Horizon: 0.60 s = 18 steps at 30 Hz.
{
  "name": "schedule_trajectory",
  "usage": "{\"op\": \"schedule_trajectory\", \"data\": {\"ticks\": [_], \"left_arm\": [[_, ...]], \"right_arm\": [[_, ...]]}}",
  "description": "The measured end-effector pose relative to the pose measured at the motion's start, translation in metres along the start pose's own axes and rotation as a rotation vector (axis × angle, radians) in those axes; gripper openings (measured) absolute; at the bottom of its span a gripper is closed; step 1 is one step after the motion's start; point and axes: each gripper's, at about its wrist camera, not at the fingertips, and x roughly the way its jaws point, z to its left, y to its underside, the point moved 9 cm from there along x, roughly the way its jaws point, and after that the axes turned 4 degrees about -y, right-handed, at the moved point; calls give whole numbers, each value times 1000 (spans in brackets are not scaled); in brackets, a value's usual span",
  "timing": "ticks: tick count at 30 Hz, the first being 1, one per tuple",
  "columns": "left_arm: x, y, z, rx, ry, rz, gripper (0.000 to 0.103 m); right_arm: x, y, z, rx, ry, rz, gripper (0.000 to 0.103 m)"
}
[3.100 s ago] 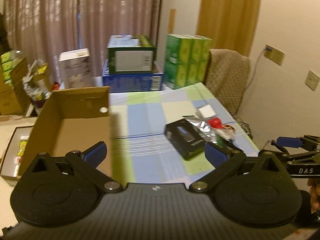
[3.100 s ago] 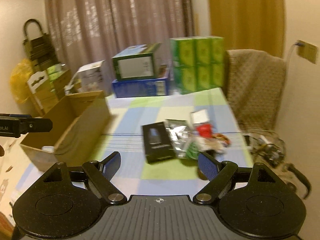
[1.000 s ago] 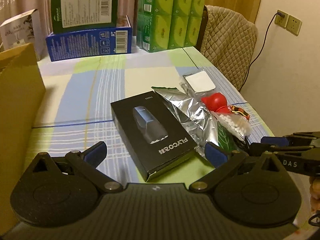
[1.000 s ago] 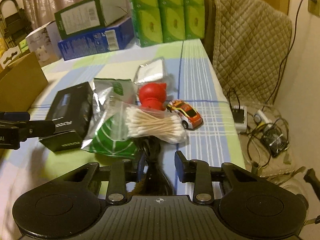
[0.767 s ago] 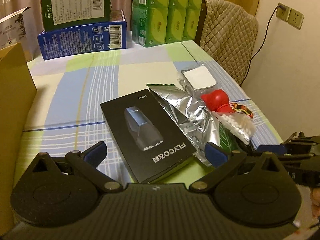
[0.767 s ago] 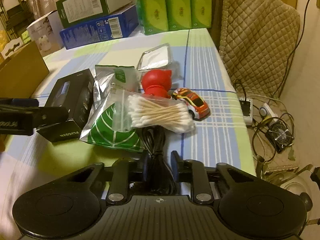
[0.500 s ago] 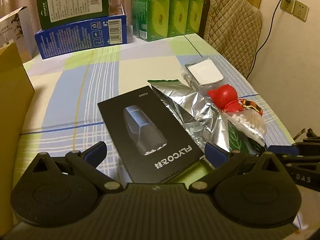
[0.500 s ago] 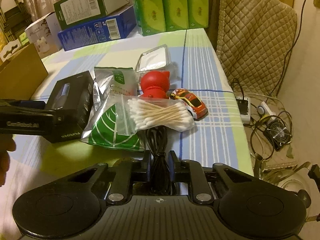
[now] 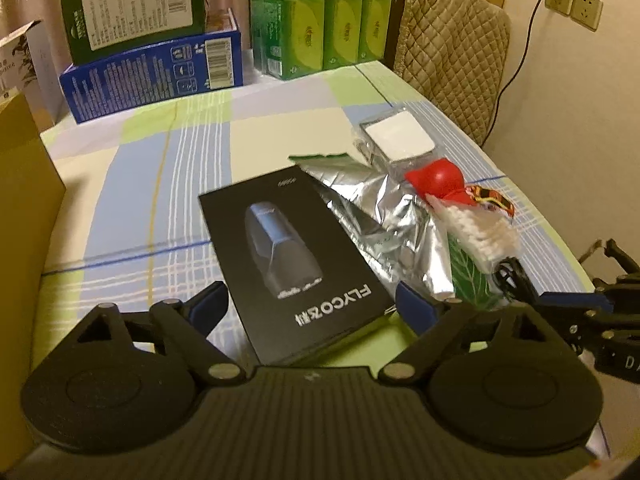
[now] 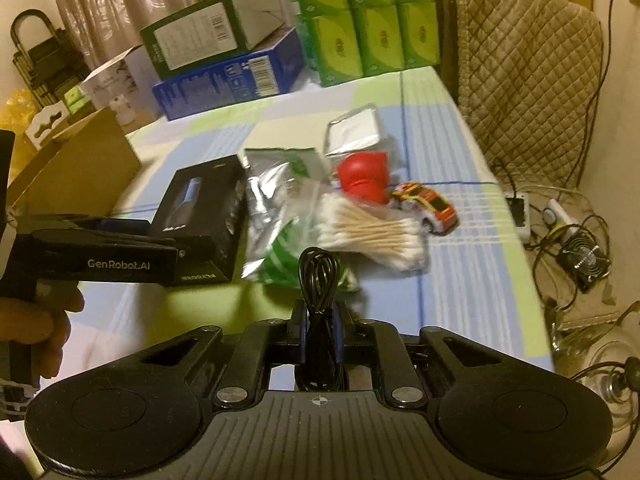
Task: Organize objects
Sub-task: 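Grasp the black cable with the right tool while the left tool approaches the black FLYCO box, then grasp the black FLYCO box with the left tool while the right tool lifts the cable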
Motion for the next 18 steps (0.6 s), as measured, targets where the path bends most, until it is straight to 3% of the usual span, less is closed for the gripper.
{"op": "schedule_trajectory", "data": {"ticks": [9,15,18], "left_arm": [[-21,15,24,7,-47,-1,86],[-4,4,18,40,-51,7,89],[0,6,17,57,-61,20,85]], "right_arm": [[-3,9,13,4,0,3,9],[3,4,15,3,-2,2,7],[4,5,22,-28,8,-3,6]]}}
